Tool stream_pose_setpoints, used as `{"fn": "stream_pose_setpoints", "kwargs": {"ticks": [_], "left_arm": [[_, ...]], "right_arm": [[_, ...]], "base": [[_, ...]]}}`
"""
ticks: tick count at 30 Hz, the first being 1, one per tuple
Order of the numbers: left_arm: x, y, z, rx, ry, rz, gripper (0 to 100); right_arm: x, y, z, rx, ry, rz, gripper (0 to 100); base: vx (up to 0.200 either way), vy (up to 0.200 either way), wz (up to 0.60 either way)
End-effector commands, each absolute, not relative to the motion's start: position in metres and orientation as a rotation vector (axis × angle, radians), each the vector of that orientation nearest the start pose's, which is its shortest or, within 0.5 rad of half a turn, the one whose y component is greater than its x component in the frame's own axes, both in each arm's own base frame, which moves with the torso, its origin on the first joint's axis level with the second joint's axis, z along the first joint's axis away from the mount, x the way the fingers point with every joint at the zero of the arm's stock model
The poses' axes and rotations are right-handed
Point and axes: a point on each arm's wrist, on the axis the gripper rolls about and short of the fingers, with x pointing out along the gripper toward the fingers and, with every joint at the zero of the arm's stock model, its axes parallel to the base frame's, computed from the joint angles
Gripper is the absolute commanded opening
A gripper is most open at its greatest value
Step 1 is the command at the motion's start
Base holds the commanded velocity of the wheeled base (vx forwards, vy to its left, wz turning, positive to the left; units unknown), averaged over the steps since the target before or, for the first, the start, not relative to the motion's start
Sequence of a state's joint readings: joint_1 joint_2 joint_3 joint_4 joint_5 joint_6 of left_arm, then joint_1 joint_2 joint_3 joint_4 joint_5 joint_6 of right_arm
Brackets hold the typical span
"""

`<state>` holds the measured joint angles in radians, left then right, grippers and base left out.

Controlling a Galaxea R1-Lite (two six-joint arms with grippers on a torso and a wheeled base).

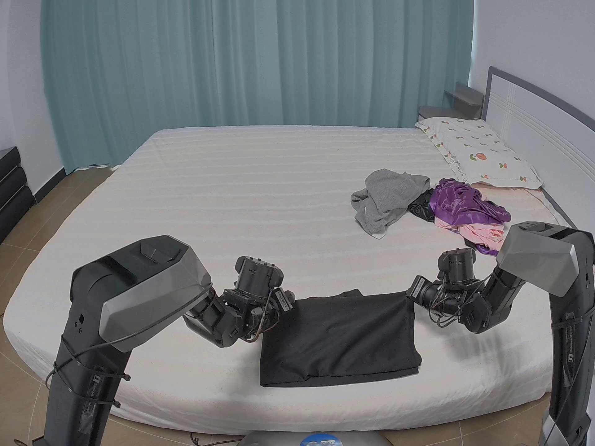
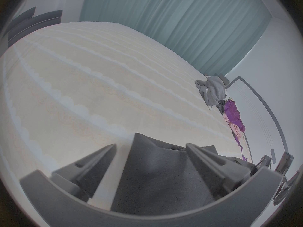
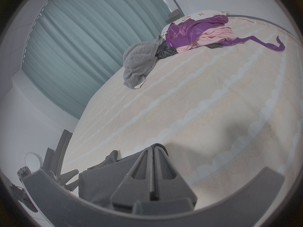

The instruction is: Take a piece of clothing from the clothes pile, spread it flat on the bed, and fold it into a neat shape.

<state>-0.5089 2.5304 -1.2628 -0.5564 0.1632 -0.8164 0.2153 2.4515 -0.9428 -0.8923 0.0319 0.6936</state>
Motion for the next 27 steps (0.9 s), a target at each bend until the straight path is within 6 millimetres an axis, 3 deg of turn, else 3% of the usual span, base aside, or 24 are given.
{"fn": "stream_pose_setpoints", "kwargs": {"ticks": [1, 13, 27], "left_arm": [[0.392, -0.221, -0.040, -0.540, 0.758, -0.049, 0], [0.401, -0.218, -0.033, -0.666, 0.687, 0.062, 0], [0.395, -0.215, -0.040, -0.643, 0.692, 0.093, 0]], "right_arm": [[0.391, 0.087, -0.042, 0.609, 0.679, 0.016, 0], [0.396, 0.086, -0.040, 0.618, 0.657, 0.017, 0], [0.412, 0.087, -0.048, 0.610, 0.658, 0.015, 0]], "base": [[0.000, 0.000, 0.00], [0.000, 0.000, 0.00], [0.000, 0.000, 0.00]]}}
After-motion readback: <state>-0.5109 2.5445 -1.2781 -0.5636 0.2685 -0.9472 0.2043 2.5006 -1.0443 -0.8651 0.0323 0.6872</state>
